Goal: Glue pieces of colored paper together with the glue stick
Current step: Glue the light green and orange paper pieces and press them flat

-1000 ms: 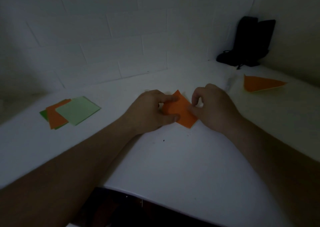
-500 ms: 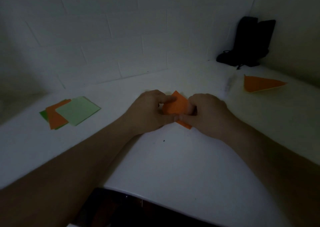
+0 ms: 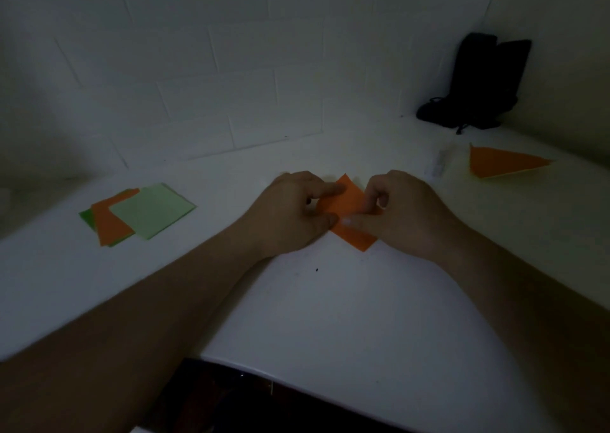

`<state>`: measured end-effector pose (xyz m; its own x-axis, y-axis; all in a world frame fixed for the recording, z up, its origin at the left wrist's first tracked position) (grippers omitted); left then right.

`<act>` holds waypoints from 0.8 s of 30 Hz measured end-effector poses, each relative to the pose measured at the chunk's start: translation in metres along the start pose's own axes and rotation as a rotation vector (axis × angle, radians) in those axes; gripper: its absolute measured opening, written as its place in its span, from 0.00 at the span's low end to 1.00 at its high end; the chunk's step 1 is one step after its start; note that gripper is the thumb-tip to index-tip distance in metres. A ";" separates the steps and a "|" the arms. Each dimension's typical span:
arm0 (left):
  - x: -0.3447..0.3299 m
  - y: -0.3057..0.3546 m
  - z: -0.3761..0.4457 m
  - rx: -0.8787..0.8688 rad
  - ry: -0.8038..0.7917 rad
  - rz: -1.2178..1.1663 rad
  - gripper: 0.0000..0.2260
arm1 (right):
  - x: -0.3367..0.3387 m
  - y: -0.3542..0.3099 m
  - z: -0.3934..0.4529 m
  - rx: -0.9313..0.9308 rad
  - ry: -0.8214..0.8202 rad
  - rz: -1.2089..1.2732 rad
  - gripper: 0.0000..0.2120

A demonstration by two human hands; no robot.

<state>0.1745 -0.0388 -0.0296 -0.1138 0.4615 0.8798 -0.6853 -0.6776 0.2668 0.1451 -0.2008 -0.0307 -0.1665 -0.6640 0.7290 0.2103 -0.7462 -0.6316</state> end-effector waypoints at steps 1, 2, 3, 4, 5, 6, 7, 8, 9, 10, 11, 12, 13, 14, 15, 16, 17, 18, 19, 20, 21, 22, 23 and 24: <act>0.000 0.000 0.000 0.000 0.001 0.003 0.27 | -0.002 0.001 0.000 -0.006 -0.008 -0.038 0.25; 0.000 0.000 0.000 0.000 0.002 0.005 0.27 | -0.004 0.002 0.000 -0.015 -0.011 -0.069 0.26; 0.000 0.000 0.000 -0.001 0.003 0.003 0.27 | -0.004 0.005 0.000 -0.026 -0.006 -0.084 0.26; 0.000 0.000 0.000 -0.001 0.000 -0.002 0.27 | -0.003 0.008 0.002 -0.035 0.005 -0.084 0.24; -0.001 -0.001 0.000 -0.002 -0.006 -0.009 0.27 | -0.001 0.012 0.004 -0.041 0.020 -0.079 0.23; -0.001 -0.001 0.000 -0.002 -0.012 -0.015 0.26 | 0.001 0.016 0.005 -0.045 0.036 -0.077 0.22; -0.001 -0.001 0.001 -0.004 -0.016 -0.019 0.26 | 0.003 0.020 0.007 -0.050 0.052 -0.083 0.21; -0.001 -0.002 0.001 -0.002 -0.021 -0.021 0.26 | 0.006 0.024 0.009 -0.058 0.069 -0.097 0.21; -0.001 -0.002 0.001 -0.001 -0.025 -0.022 0.25 | 0.008 0.026 0.010 -0.066 0.086 -0.116 0.21; -0.001 -0.001 0.001 0.001 -0.028 -0.020 0.25 | 0.011 0.027 0.010 -0.068 0.103 -0.138 0.21; -0.001 -0.001 0.001 0.005 -0.031 -0.020 0.25 | 0.012 0.028 0.010 -0.069 0.115 -0.157 0.21; -0.001 -0.001 0.001 0.012 -0.034 -0.022 0.25 | 0.014 0.028 0.010 -0.070 0.124 -0.176 0.21; -0.001 -0.001 0.001 0.018 -0.036 -0.023 0.25 | 0.016 0.028 0.010 -0.073 0.134 -0.196 0.21; 0.000 -0.001 0.000 0.023 -0.036 -0.023 0.25 | 0.018 0.028 0.011 -0.077 0.148 -0.220 0.21; 0.000 -0.001 0.000 0.024 -0.033 -0.019 0.25 | 0.020 0.028 0.011 -0.083 0.163 -0.242 0.20; 0.000 -0.001 0.000 0.023 -0.029 -0.014 0.24 | 0.021 0.028 0.011 -0.086 0.180 -0.254 0.20; 0.000 -0.001 0.000 0.026 -0.028 -0.012 0.24 | 0.023 0.027 0.010 -0.083 0.201 -0.253 0.19; 0.000 -0.002 0.000 0.035 -0.031 -0.014 0.24 | 0.025 0.026 0.010 -0.072 0.227 -0.240 0.19; 0.000 -0.002 0.000 0.047 -0.037 -0.017 0.25 | 0.027 0.023 0.009 -0.053 0.258 -0.214 0.19; -0.002 -0.003 0.000 0.057 -0.043 -0.014 0.25 | 0.028 0.020 0.009 -0.031 0.288 -0.180 0.20; -0.003 -0.002 -0.001 0.063 -0.049 -0.006 0.27 | 0.029 0.017 0.008 -0.009 0.306 -0.146 0.20; -0.003 -0.002 -0.001 0.067 -0.054 0.002 0.28 | 0.028 0.014 0.008 0.012 0.306 -0.121 0.20; -0.003 -0.001 -0.001 0.072 -0.056 0.005 0.28 | 0.025 0.011 0.008 0.034 0.291 -0.102 0.21; -0.003 -0.001 -0.001 0.077 -0.057 0.005 0.28 | 0.022 0.009 0.009 0.056 0.267 -0.087 0.21</act>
<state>0.1752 -0.0388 -0.0326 -0.0741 0.4264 0.9015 -0.6275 -0.7225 0.2902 0.1518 -0.2220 -0.0182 -0.4328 -0.5920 0.6799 0.2356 -0.8023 -0.5485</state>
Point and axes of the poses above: each hand's wrist, its own z-axis towards the middle knuckle, its own x-axis out of the back of the hand, y = z × x, the point moved 9 cm from there along z, towards the middle knuckle, and after that the axes turned 7 degrees about z, right-handed, at the moved point
